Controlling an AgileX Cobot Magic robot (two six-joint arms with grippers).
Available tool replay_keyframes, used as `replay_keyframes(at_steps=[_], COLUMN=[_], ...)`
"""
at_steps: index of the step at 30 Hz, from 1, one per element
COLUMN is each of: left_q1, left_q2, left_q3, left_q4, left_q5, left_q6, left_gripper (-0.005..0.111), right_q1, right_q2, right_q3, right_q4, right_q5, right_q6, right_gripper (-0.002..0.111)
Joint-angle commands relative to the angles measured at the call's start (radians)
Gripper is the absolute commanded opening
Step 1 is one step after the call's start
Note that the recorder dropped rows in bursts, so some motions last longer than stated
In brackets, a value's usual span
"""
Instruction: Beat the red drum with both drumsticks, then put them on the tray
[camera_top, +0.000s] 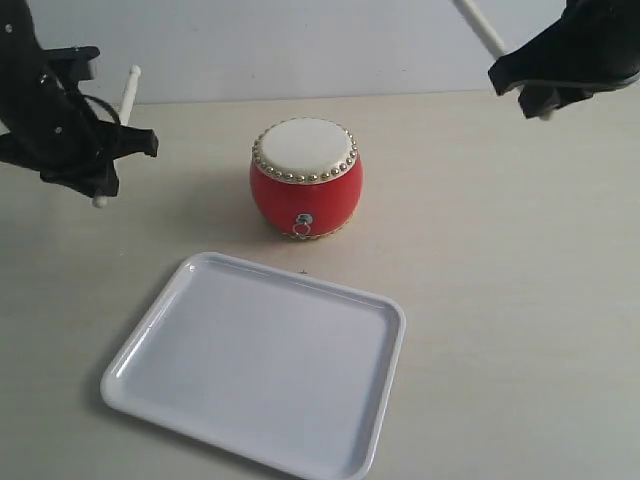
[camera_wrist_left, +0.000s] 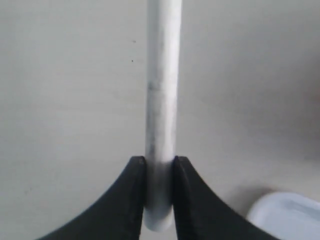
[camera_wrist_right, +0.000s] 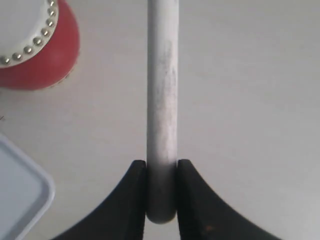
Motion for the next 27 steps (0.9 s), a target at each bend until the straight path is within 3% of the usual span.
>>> replay_keyframes(at_steps=[1, 5, 8, 15, 19, 27], left_q1=[-0.022, -0.050, -0.050, -0.050, -0.050, -0.050], left_q2=[-0.173, -0.323, -0.399, -0.496, -0.504, -0.504], left_q3=[0.265, 0.444, 0.499, 0.502, 0.502, 0.502], left_q4=[-0.042, -0.037, -0.037, -0.092, -0.172, -0.195], left_q5=[-0.197, -0.251, -0.221, -0.137, -0.116, -0.127], left_q6=[0.030, 0.095, 0.156, 0.256, 0.326, 0.344], left_gripper=[0.000, 0.000, 0.000, 0.000, 0.000, 0.000], right_q1=[-0.004, 0.035, 0.091, 0.177, 0.183, 0.183], right_q2=[0.035, 0.070, 0.105, 0.213, 0.241, 0.192], right_q3=[-0.017, -0.019, -0.019, -0.108, -0.134, -0.180], right_q4=[0.124, 0.133, 0.128, 0.132, 0.137, 0.129], right_q5=[0.087, 0.134, 0.163, 0.249, 0.278, 0.298], right_q6=[-0.078, -0.085, -0.085, -0.018, -0.004, 0.012], right_gripper=[0.000, 0.000, 0.000, 0.000, 0.000, 0.000])
